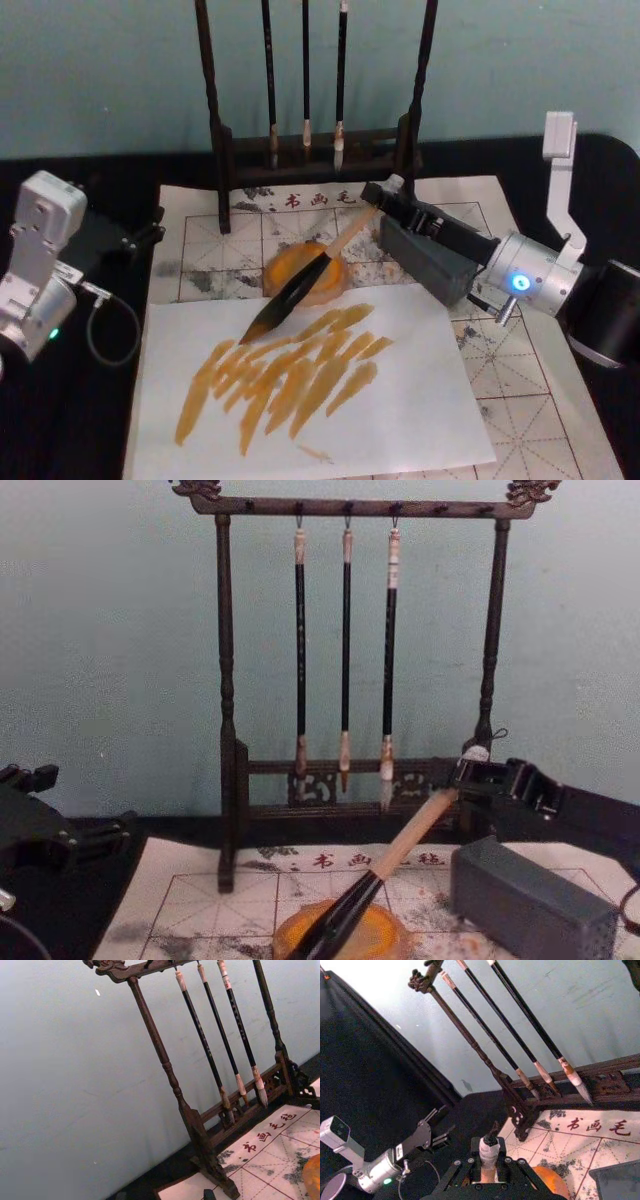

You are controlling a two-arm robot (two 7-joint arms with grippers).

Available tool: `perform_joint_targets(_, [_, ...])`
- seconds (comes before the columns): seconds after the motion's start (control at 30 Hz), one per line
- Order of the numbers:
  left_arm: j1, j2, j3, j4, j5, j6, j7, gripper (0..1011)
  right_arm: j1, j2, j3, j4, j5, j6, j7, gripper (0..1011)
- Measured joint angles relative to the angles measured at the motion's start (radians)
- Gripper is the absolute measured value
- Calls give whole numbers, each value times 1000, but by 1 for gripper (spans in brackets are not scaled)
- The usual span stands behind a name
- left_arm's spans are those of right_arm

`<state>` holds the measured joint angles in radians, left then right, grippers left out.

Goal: Pick up the brush from the inkstone, write on the paper, then place the brush back to its original position.

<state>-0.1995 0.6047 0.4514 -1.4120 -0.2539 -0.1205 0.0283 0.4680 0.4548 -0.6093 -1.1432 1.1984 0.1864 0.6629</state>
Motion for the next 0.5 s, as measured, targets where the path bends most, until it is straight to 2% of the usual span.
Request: perform_joint_targets(0.5, [0, 0, 0, 0, 0, 0, 0, 1001, -13, 1, 7, -26, -61, -25, 8, 183])
